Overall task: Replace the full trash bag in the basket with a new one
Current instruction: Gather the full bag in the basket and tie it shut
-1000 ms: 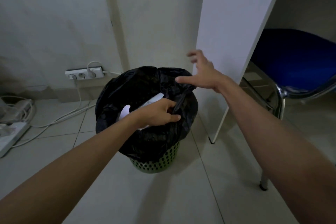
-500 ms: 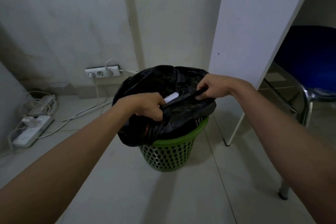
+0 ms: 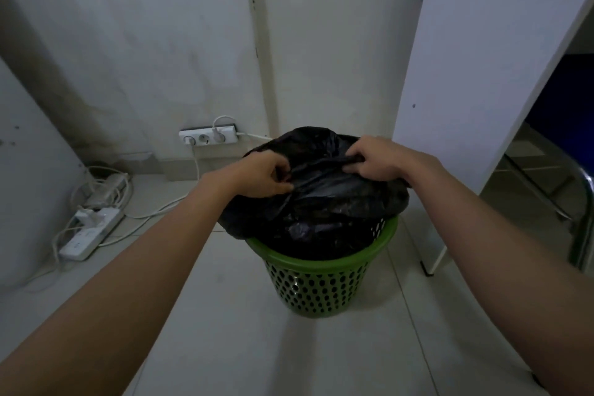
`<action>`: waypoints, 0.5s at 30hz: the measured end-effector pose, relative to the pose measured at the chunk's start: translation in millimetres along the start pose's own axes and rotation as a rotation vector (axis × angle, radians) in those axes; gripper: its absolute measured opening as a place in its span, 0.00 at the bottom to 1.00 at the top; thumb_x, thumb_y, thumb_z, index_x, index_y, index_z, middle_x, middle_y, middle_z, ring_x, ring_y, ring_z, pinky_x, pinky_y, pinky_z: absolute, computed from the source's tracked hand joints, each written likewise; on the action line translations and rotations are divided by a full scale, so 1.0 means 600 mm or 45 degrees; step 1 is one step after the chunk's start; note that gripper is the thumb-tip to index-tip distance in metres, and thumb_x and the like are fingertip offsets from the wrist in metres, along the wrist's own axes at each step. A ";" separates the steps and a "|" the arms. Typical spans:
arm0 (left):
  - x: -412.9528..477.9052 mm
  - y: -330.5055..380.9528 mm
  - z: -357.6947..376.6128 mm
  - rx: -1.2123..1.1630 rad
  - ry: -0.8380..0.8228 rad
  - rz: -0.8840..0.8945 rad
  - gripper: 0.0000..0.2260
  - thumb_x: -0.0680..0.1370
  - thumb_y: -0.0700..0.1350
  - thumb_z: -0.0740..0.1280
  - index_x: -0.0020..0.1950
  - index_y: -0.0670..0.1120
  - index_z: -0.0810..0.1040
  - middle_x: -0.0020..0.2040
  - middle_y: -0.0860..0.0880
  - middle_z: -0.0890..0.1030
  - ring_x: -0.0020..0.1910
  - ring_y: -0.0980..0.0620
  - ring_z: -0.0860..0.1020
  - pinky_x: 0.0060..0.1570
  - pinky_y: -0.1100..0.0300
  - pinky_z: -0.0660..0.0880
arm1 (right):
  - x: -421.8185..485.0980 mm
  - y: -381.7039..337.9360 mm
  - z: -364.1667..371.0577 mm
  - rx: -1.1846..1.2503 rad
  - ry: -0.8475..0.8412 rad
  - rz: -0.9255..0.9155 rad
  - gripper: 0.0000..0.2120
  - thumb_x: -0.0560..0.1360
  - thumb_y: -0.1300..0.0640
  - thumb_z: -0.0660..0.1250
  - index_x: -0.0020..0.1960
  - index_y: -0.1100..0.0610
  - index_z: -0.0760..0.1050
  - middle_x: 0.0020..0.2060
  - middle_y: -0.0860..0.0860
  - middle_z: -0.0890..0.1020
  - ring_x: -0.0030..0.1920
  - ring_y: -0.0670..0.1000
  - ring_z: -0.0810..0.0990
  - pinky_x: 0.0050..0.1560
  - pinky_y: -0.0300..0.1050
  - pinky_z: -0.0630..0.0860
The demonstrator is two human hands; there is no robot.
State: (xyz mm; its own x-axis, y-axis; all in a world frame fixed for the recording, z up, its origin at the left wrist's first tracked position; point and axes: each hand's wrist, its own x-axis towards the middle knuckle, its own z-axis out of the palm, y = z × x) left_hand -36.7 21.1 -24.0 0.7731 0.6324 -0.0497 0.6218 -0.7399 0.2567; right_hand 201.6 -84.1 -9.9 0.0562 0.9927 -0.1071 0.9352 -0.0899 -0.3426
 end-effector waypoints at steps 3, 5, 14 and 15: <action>0.005 -0.026 0.013 0.025 0.015 -0.062 0.04 0.79 0.50 0.67 0.46 0.55 0.74 0.37 0.57 0.74 0.41 0.48 0.75 0.43 0.58 0.70 | 0.000 0.001 0.005 -0.073 -0.123 0.057 0.10 0.79 0.48 0.68 0.58 0.48 0.83 0.50 0.50 0.84 0.51 0.53 0.80 0.49 0.44 0.72; 0.012 -0.035 0.019 -0.165 0.123 -0.047 0.06 0.81 0.48 0.66 0.43 0.52 0.76 0.36 0.54 0.76 0.40 0.48 0.77 0.42 0.57 0.71 | 0.003 -0.004 0.007 -0.158 -0.085 0.094 0.14 0.77 0.45 0.68 0.62 0.45 0.79 0.56 0.49 0.81 0.58 0.54 0.79 0.58 0.49 0.73; 0.053 -0.011 0.026 -0.621 0.281 0.048 0.25 0.81 0.63 0.57 0.35 0.45 0.72 0.30 0.52 0.71 0.29 0.56 0.70 0.36 0.55 0.68 | 0.033 -0.043 0.014 0.237 0.066 -0.159 0.08 0.79 0.49 0.68 0.41 0.47 0.77 0.38 0.48 0.82 0.39 0.50 0.80 0.39 0.45 0.73; 0.060 -0.021 0.029 -0.545 0.377 0.024 0.26 0.81 0.64 0.56 0.33 0.46 0.71 0.30 0.53 0.72 0.29 0.55 0.70 0.35 0.53 0.69 | 0.035 -0.039 0.018 0.230 0.047 -0.137 0.09 0.79 0.49 0.68 0.40 0.47 0.77 0.37 0.47 0.82 0.38 0.49 0.79 0.38 0.44 0.71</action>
State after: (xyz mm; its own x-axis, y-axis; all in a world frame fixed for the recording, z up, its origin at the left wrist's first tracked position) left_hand -14.7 49.2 -45.6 0.6763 0.7036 0.2179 0.4532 -0.6307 0.6299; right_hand 177.4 -62.0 -14.0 -0.0251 0.9993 -0.0278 0.8588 0.0073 -0.5122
